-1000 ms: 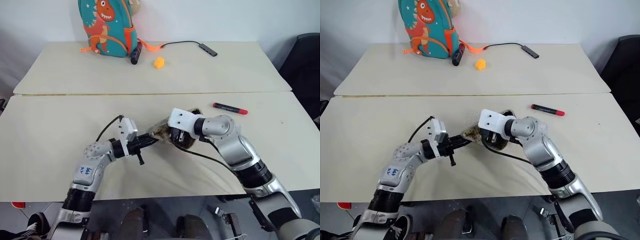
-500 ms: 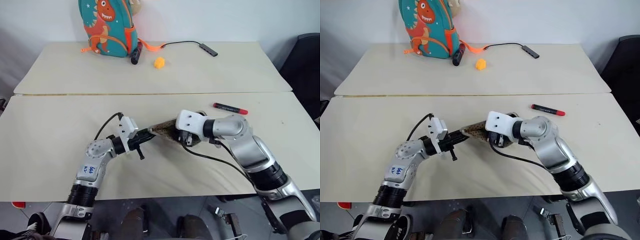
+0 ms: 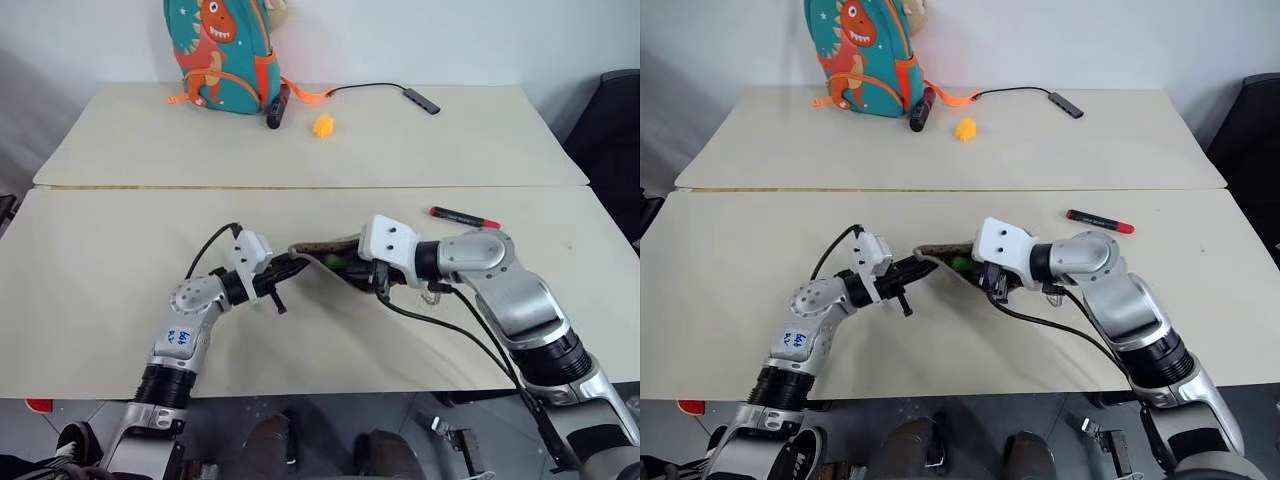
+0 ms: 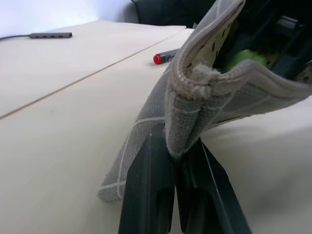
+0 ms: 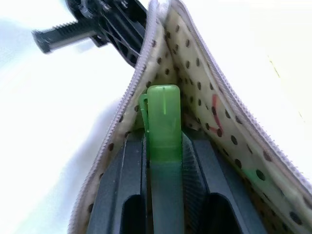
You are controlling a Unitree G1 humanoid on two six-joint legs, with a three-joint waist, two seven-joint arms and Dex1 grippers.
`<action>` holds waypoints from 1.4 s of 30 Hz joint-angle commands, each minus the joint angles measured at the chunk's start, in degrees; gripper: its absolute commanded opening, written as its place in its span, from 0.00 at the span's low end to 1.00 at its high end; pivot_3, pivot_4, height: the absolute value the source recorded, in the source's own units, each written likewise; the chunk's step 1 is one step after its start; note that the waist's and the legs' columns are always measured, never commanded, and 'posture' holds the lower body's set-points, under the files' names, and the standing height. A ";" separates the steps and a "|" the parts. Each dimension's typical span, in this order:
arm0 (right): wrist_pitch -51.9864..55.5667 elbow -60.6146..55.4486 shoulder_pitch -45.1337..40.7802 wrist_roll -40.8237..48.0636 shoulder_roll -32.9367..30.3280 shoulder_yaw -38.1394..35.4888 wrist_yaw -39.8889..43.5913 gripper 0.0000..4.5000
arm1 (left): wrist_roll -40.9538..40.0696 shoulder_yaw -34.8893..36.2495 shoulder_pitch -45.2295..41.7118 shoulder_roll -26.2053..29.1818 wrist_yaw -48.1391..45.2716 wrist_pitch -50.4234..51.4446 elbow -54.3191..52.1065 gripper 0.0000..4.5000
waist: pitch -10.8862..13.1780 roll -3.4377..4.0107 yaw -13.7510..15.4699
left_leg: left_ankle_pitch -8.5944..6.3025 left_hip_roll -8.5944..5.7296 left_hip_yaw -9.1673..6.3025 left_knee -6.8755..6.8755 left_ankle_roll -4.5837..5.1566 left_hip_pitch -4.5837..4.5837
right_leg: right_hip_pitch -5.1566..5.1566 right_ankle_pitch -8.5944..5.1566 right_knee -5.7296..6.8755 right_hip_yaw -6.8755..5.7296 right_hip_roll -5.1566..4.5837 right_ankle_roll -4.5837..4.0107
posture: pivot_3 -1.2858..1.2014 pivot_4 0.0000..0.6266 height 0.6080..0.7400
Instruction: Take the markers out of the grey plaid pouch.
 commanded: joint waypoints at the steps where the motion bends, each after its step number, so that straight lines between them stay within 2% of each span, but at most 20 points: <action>1: -1.32 -1.92 0.38 4.28 -1.23 -5.71 0.44 0.13 | 0.26 1.90 0.65 0.35 1.89 -0.05 0.47 0.00 | 0.00 0.00 -0.01 | 0.00 0.00 -0.01 0.00 0.00 0.00 | 0.00 0.00 -0.01 0.00 0.00 0.00 | 0.52 0.24 1.00; 11: 3.71 -4.32 -2.40 15.22 5.26 -9.91 -4.82 0.13 | -0.11 0.50 2.09 -1.08 1.85 2.00 -2.23 0.00 | 0.00 0.00 0.00 | 0.00 0.02 -0.03 0.00 0.00 0.00 | 0.02 0.00 0.01 0.01 0.01 0.00 | 0.52 0.24 1.00; 13: 3.74 -4.66 -1.98 15.49 5.00 -9.42 -5.22 0.13 | -0.92 0.97 1.95 -1.81 2.59 2.89 -2.67 0.00 | 0.00 0.00 0.15 | 0.00 0.00 -0.05 0.01 0.01 -0.01 | 0.03 0.00 0.01 0.02 -0.02 0.00 | 0.52 0.24 1.00; 16: 12.16 -9.24 0.16 22.39 2.81 -9.26 -3.06 0.13 | -0.02 2.18 0.71 -2.83 5.35 0.69 -2.04 0.00 | 0.00 0.00 0.15 | -0.01 -0.01 -0.05 0.03 0.03 -0.02 | 0.05 0.01 0.00 0.02 -0.03 0.02 | 0.52 0.24 1.00; 18: 13.16 -10.64 1.44 22.64 1.27 -8.19 -2.89 0.13 | 0.06 3.35 -0.43 -3.82 7.17 -1.27 -1.52 0.00 | 0.00 0.00 0.15 | -0.02 -0.01 -0.10 0.02 0.04 -0.03 | 0.05 0.01 -0.02 0.03 -0.03 0.02 | 0.52 0.24 1.00; 24: 13.09 -11.00 1.94 22.55 1.93 -6.98 -5.35 0.13 | -1.82 4.01 -0.37 -4.70 6.42 -0.40 -2.49 0.00 | 0.00 0.00 -0.14 | -0.02 0.00 -0.03 0.02 0.04 0.01 | 0.04 0.01 -0.03 -0.01 -0.02 0.02 | 0.52 0.24 1.00; 30: 16.52 -10.28 -2.35 27.46 3.48 -11.82 -8.85 0.13 | -1.79 4.07 0.65 -3.26 5.39 0.35 -2.80 0.00 | 0.00 0.00 -0.03 | -0.02 0.00 -0.05 0.02 0.04 -0.02 | 0.03 0.02 -0.01 0.00 -0.02 0.02 | 0.52 0.24 1.00; 35: 19.31 -9.87 0.33 25.35 -7.07 -12.51 -7.67 0.13 | -9.23 7.90 2.10 -0.57 3.26 9.85 -6.97 0.00 | 0.01 -0.01 0.40 | -0.07 -0.03 -0.09 0.07 0.11 -0.05 | 0.06 0.02 -0.10 0.04 -0.08 0.03 | 0.52 0.24 1.00; 38: 18.29 -9.13 4.66 24.96 -14.27 -14.68 -5.25 0.13 | -16.92 10.98 3.58 5.21 1.12 22.53 -12.17 0.00 | 0.01 -0.02 -0.04 | -0.07 -0.01 -0.08 0.02 0.09 -0.05 | 0.05 0.02 -0.13 0.05 -0.07 0.03 | 0.52 0.24 1.00; 41: 17.17 -6.86 6.07 23.99 -17.56 -15.74 -5.78 0.13 | -21.98 14.21 3.48 9.95 1.60 30.75 -15.51 0.00 | 0.02 -0.01 -0.38 | -0.06 0.01 -0.03 -0.02 0.08 -0.02 | 0.03 0.02 -0.13 0.09 -0.05 0.03 | 0.52 0.24 1.00; 42: 14.73 -4.73 6.84 21.22 -19.20 -14.89 -5.95 0.13 | -24.41 16.22 2.50 11.98 3.29 36.25 -15.41 0.00 | 0.02 -0.01 -0.38 | -0.06 0.02 -0.02 -0.02 0.07 -0.01 | 0.03 0.02 -0.13 0.10 -0.05 0.02 | 0.52 0.24 1.00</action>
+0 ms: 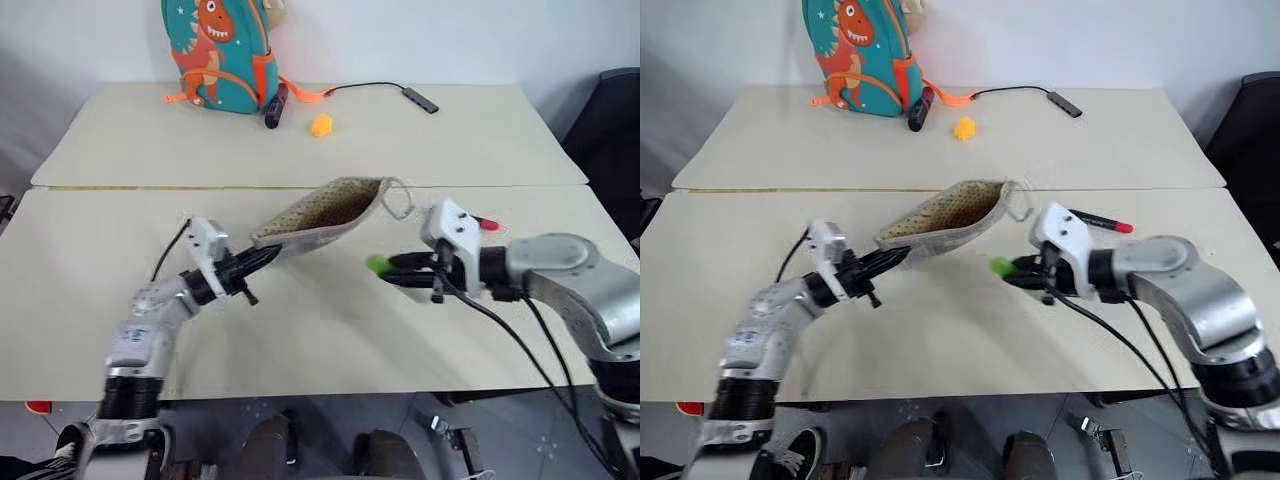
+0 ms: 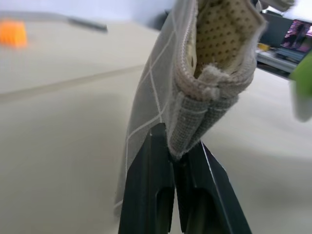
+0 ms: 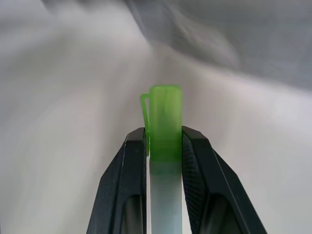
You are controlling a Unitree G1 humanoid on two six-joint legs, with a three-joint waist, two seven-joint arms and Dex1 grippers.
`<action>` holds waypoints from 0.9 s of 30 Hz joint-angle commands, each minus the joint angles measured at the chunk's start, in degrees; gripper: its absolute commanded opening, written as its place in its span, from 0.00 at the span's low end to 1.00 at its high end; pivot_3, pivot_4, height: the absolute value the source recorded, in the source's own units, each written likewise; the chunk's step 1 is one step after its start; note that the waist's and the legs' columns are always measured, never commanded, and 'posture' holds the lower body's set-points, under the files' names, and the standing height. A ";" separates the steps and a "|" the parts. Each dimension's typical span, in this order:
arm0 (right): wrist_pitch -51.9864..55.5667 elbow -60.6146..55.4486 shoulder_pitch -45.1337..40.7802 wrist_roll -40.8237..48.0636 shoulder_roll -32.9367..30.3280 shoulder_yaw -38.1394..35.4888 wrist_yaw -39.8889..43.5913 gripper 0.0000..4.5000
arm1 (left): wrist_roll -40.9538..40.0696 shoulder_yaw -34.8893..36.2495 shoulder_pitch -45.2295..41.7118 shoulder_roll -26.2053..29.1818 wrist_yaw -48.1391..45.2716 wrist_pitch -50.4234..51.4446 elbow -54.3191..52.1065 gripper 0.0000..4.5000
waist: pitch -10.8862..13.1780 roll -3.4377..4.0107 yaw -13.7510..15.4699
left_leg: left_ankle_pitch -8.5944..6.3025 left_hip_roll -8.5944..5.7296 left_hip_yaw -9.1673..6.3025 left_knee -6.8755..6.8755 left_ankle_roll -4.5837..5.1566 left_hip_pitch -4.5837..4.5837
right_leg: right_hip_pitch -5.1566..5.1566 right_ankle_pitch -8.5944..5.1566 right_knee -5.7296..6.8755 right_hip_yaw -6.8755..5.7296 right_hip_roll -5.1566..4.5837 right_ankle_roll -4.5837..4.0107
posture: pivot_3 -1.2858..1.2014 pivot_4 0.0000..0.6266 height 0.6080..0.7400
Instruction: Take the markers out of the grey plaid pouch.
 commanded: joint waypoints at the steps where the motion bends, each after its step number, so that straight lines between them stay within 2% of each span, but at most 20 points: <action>1: -7.51 5.11 0.89 -7.86 -4.01 0.34 -1.19 0.13 | -7.97 5.63 -2.19 5.28 1.80 12.67 -3.77 0.00 | 0.01 -0.01 0.11 | 0.00 0.00 0.01 0.01 0.00 0.03 | 0.01 0.00 -0.03 0.01 0.00 0.00 | 0.52 0.24 1.00; 3: -13.86 11.20 2.02 -14.60 -4.96 3.58 -2.91 0.13 | -12.47 8.26 -3.47 9.70 3.18 22.72 -3.35 0.00 | 0.02 -0.04 0.14 | 0.00 0.00 -0.01 0.03 -0.01 0.03 | 0.00 -0.01 -0.09 0.05 -0.01 -0.01 | 0.52 0.24 1.00; 4: -16.42 13.56 2.23 -17.23 -4.61 5.06 -3.84 0.13 | -12.73 8.26 -3.55 11.44 2.65 24.29 -3.57 0.00 | 0.03 -0.07 0.16 | 0.00 -0.01 -0.01 0.03 -0.02 0.03 | -0.03 -0.01 -0.08 0.07 -0.01 -0.01 | 0.52 0.24 1.00; 6: -21.53 18.10 1.82 -22.11 -2.93 7.50 -6.01 0.13 | -14.45 10.32 -5.19 12.36 6.14 29.48 -1.86 0.00 | 0.06 -0.02 0.30 | 0.00 -0.04 0.05 0.02 -0.02 0.02 | -0.08 -0.01 -0.06 0.12 -0.02 0.00 | 0.52 0.24 1.00; 10: -25.93 26.03 -0.37 -25.97 3.53 7.59 -11.26 0.13 | -17.99 15.90 -6.63 12.15 10.35 37.31 2.72 0.00 | 0.06 -0.02 0.08 | 0.03 -0.02 0.04 0.01 -0.07 0.04 | -0.08 -0.01 0.00 0.14 0.01 0.00 | 0.52 0.24 1.00; 15: -30.09 30.06 -1.45 -30.43 6.64 8.53 -12.29 0.13 | -20.90 20.35 -4.97 11.17 12.62 42.83 5.81 0.00 | 0.07 -0.04 -0.36 | 0.06 0.01 0.04 -0.04 -0.11 0.03 | -0.10 -0.01 0.12 0.16 0.07 -0.01 | 0.52 0.24 1.00; 20: -28.08 30.39 -0.89 -28.37 9.30 7.23 -9.39 0.13 | -19.45 20.94 -2.08 11.02 12.76 42.66 6.34 0.00 | 0.07 -0.05 -0.44 | 0.06 0.01 0.06 -0.04 -0.11 0.09 | -0.03 -0.01 0.07 0.18 0.06 -0.01 | 0.52 0.24 1.00; 23: -25.82 29.60 -1.25 -26.56 11.24 4.96 -9.17 0.36 | -19.88 22.40 -2.27 10.15 14.37 42.69 7.20 0.17 | 0.05 -0.09 -0.44 | 0.05 0.02 0.03 -0.05 -0.14 0.12 | -0.03 -0.02 0.03 0.19 0.06 -0.02 | 0.52 0.24 1.00; 27: -25.62 28.52 -2.25 -25.94 11.73 3.60 -8.23 0.65 | -16.66 21.03 -0.62 11.03 14.51 39.42 6.36 0.44 | 0.05 -0.09 -0.51 | 0.05 0.00 0.07 -0.08 -0.14 0.11 | -0.05 -0.01 0.05 0.23 0.05 -0.02 | 0.52 0.24 1.00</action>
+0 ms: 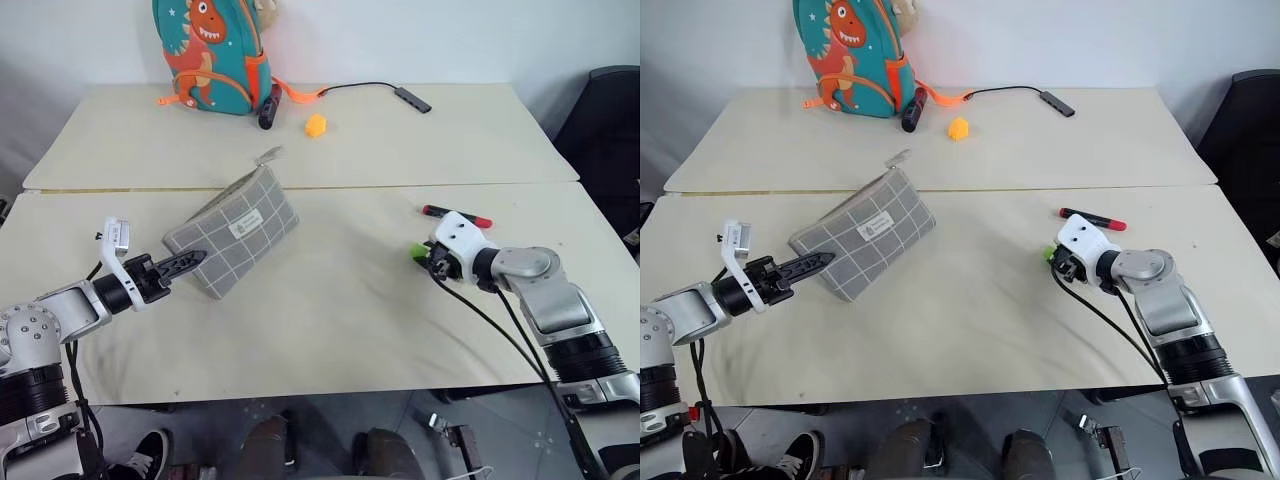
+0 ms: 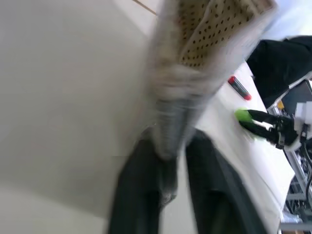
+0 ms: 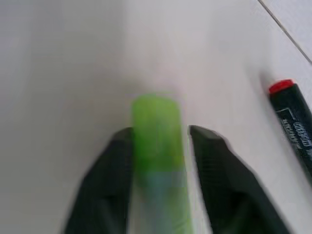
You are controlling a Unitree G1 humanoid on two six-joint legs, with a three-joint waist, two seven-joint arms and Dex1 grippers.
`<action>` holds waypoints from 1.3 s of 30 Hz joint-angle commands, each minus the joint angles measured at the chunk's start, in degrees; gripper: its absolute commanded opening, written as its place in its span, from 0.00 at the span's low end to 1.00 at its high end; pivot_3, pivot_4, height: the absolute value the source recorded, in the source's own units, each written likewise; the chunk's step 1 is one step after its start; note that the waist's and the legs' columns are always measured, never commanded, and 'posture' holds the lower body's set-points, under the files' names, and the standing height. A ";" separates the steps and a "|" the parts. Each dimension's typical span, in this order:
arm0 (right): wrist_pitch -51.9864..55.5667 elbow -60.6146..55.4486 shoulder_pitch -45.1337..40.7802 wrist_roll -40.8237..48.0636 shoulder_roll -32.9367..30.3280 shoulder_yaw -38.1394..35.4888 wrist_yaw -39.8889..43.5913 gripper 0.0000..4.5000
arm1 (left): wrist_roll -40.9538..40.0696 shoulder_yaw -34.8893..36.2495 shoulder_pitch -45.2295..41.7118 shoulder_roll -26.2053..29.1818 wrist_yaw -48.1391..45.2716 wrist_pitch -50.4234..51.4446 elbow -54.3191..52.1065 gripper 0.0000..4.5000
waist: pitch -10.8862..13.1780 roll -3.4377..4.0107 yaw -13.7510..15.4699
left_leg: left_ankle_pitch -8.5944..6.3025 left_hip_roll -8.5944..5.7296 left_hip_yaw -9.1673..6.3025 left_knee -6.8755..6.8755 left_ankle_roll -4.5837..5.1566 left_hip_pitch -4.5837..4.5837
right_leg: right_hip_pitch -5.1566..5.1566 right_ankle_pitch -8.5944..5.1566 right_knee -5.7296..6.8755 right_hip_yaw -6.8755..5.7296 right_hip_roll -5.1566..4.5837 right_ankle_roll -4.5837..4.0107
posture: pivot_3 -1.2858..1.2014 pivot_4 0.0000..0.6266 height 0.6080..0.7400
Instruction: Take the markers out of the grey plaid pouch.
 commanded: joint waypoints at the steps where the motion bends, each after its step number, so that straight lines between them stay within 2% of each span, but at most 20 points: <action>1: 0.46 -2.16 -1.11 1.93 0.29 -2.00 1.52 0.72 | 1.82 0.42 1.21 1.28 -0.36 -2.96 -0.85 0.51 | 0.00 0.00 -0.11 | 0.00 0.00 0.01 -0.02 0.00 0.00 | -0.02 0.00 0.00 0.01 0.00 0.00 | 0.52 0.24 1.00; 5: -0.98 -5.08 -0.55 4.47 -0.53 -3.25 4.39 1.00 | 4.29 -0.72 2.69 3.19 -2.70 -6.74 -2.14 0.77 | 0.00 0.00 -0.14 | -0.01 0.00 0.02 -0.07 -0.02 -0.03 | -0.08 0.00 0.00 0.01 0.00 0.00 | 0.52 0.24 1.00; 7: 2.73 -9.61 0.76 9.94 -0.76 -5.77 7.39 1.00 | 5.61 -1.00 4.61 4.89 -5.28 -9.85 -3.60 0.91 | 0.00 0.00 -0.20 | -0.01 0.00 0.05 -0.09 -0.02 -0.04 | -0.12 0.00 -0.01 0.03 -0.01 0.00 | 0.52 0.24 1.00; 11: 7.76 -15.99 4.22 17.45 -1.47 -11.05 9.78 1.00 | 9.95 0.35 9.04 5.90 -8.24 -20.92 -6.78 0.91 | 0.00 0.00 -0.18 | -0.03 0.00 0.05 -0.20 -0.05 -0.05 | -0.15 0.00 -0.04 0.03 -0.04 -0.01 | 0.52 0.24 1.00; 13: 7.74 -18.15 7.17 18.50 -3.24 -12.52 11.15 1.00 | 12.49 0.64 12.76 6.39 -11.09 -27.46 -9.84 0.91 | 0.00 0.00 0.17 | -0.06 0.00 0.04 -0.20 -0.09 -0.07 | -0.15 0.00 -0.13 0.02 -0.08 -0.01 | 0.52 0.24 1.00; 15: 7.02 -19.34 9.37 18.66 -4.66 -13.38 11.42 1.00 | 13.39 0.84 16.43 7.06 -13.01 -29.69 -12.30 0.91 | 0.01 0.00 0.47 | -0.25 -0.01 0.09 -0.20 -0.31 -0.07 | -0.15 0.00 -0.29 0.04 -0.12 -0.01 | 0.52 0.24 1.00; 17: 6.51 -20.40 11.47 19.68 -5.47 -15.48 11.41 1.00 | 12.49 3.36 19.22 6.33 -13.94 -31.60 -14.05 0.91 | 0.01 0.01 0.63 | -0.26 -0.01 0.17 -0.21 -0.31 -0.07 | -0.21 0.00 -0.28 0.10 -0.12 0.00 | 0.52 0.24 1.00; 22: 6.03 -20.64 15.36 23.08 -5.88 -20.74 11.88 1.00 | 15.37 8.18 25.92 3.68 -17.01 -44.07 -16.50 0.91 | 0.01 0.02 0.74 | -0.25 0.06 0.21 -0.21 -0.34 -0.12 | -0.33 0.02 -0.27 0.18 -0.20 -0.03 | 0.52 0.24 1.00; 26: -0.90 -15.73 18.61 19.61 -5.40 -22.84 9.86 1.00 | 16.84 10.51 30.20 1.63 -17.44 -50.06 -16.26 0.91 | 0.01 0.01 0.84 | -0.29 0.06 0.25 -0.21 -0.30 -0.10 | -0.30 0.02 -0.29 0.18 -0.20 -0.03 | 0.52 0.24 1.00; 28: -4.12 -9.65 17.00 16.45 -3.90 -23.75 4.25 1.00 | 17.92 11.01 32.31 0.07 -16.34 -51.75 -15.49 0.91 | 0.01 0.01 0.80 | -0.28 0.06 0.25 -0.19 -0.30 -0.10 | -0.30 0.02 -0.26 0.16 -0.19 -0.03 | 0.52 0.24 1.00; 32: -9.26 -0.68 14.57 12.81 -3.83 -23.55 -0.08 1.00 | 19.61 10.43 34.69 -1.37 -15.91 -54.26 -14.27 0.91 | 0.01 0.01 0.73 | -0.24 0.06 0.49 -0.19 -0.23 -0.08 | -0.39 0.02 -0.23 0.12 -0.16 -0.03 | 0.52 0.24 1.00; 39: -11.90 9.00 11.02 10.74 -2.20 -25.22 -7.74 1.00 | 21.11 9.73 34.92 -2.72 -12.95 -55.66 -13.30 0.91 | 0.01 0.01 0.73 | -0.08 0.11 0.57 -0.18 0.02 -0.09 | -0.58 0.02 0.01 0.15 -0.17 -0.03 | 0.52 0.24 1.00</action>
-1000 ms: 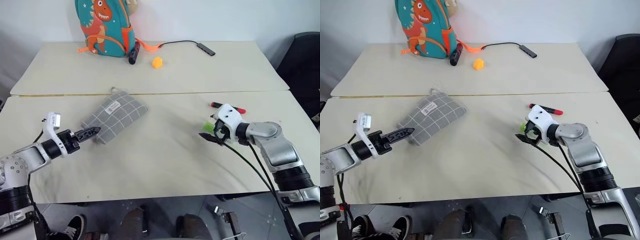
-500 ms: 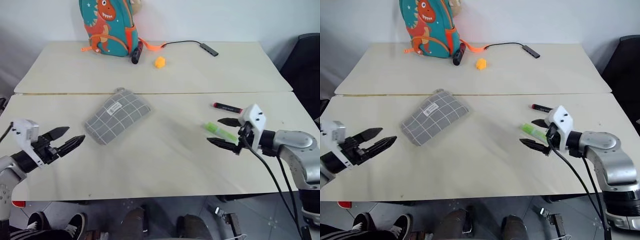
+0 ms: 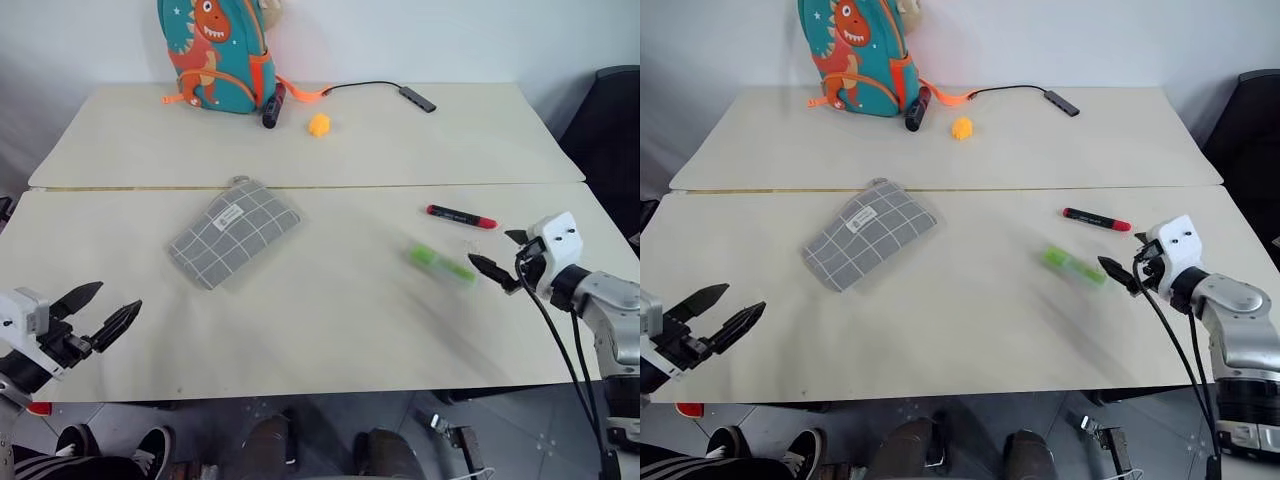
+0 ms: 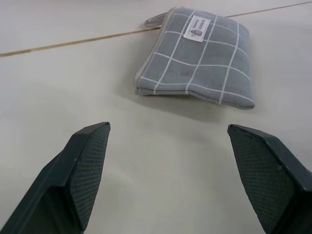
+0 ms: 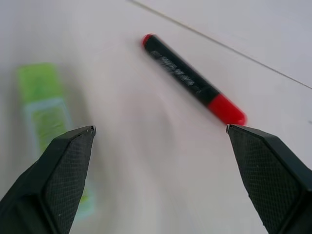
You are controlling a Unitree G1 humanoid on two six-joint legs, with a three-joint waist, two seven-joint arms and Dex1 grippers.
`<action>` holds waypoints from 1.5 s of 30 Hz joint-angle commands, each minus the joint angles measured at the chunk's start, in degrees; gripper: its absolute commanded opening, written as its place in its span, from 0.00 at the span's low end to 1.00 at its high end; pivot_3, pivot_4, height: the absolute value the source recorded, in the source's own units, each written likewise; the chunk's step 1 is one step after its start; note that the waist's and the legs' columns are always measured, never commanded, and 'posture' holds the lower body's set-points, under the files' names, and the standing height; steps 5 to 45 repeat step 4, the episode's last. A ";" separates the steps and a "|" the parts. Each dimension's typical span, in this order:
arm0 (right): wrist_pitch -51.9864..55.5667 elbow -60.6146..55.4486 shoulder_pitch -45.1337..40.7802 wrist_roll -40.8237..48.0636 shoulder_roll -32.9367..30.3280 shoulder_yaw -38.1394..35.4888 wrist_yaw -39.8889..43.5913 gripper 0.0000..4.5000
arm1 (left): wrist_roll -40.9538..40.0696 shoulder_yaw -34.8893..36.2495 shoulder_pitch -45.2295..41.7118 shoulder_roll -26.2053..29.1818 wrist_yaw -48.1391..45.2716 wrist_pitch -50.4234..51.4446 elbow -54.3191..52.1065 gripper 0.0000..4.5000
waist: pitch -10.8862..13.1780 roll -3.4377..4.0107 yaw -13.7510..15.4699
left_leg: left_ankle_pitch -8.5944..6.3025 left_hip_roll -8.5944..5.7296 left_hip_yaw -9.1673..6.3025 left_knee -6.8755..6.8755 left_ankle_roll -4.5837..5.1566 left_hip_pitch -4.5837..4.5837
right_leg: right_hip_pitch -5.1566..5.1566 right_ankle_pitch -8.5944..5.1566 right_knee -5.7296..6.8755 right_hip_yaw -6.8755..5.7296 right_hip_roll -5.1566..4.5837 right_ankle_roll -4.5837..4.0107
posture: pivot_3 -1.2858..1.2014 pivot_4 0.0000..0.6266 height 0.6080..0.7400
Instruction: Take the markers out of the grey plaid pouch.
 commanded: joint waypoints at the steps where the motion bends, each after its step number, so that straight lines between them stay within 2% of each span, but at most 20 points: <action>1: -3.06 3.76 -0.68 -2.29 -0.37 -2.42 -4.85 1.00 | 0.56 0.24 0.36 -0.23 1.06 -1.13 -0.02 0.91 | 0.00 0.00 0.08 | 0.00 -0.01 0.00 0.00 0.01 0.00 | -0.01 0.00 0.02 0.01 0.00 0.00 | 0.52 0.24 1.00; 4: -4.24 6.22 -1.83 -2.56 0.17 -4.02 -9.51 1.00 | 1.29 -0.72 0.79 -0.60 -0.44 -3.56 0.56 0.91 | 0.00 0.00 0.05 | 0.00 -0.01 0.05 0.00 0.02 -0.03 | -0.08 0.00 0.05 0.01 0.00 0.00 | 0.52 0.24 1.00; 45: -4.24 6.22 -1.83 -2.56 0.17 -4.02 -9.51 1.00 | 1.29 -0.72 0.79 -0.60 -0.44 -3.56 0.56 0.91 | 0.00 0.00 0.05 | 0.00 -0.01 0.05 0.00 0.02 -0.03 | -0.08 0.00 0.05 0.01 0.00 0.00 | 0.52 0.24 1.00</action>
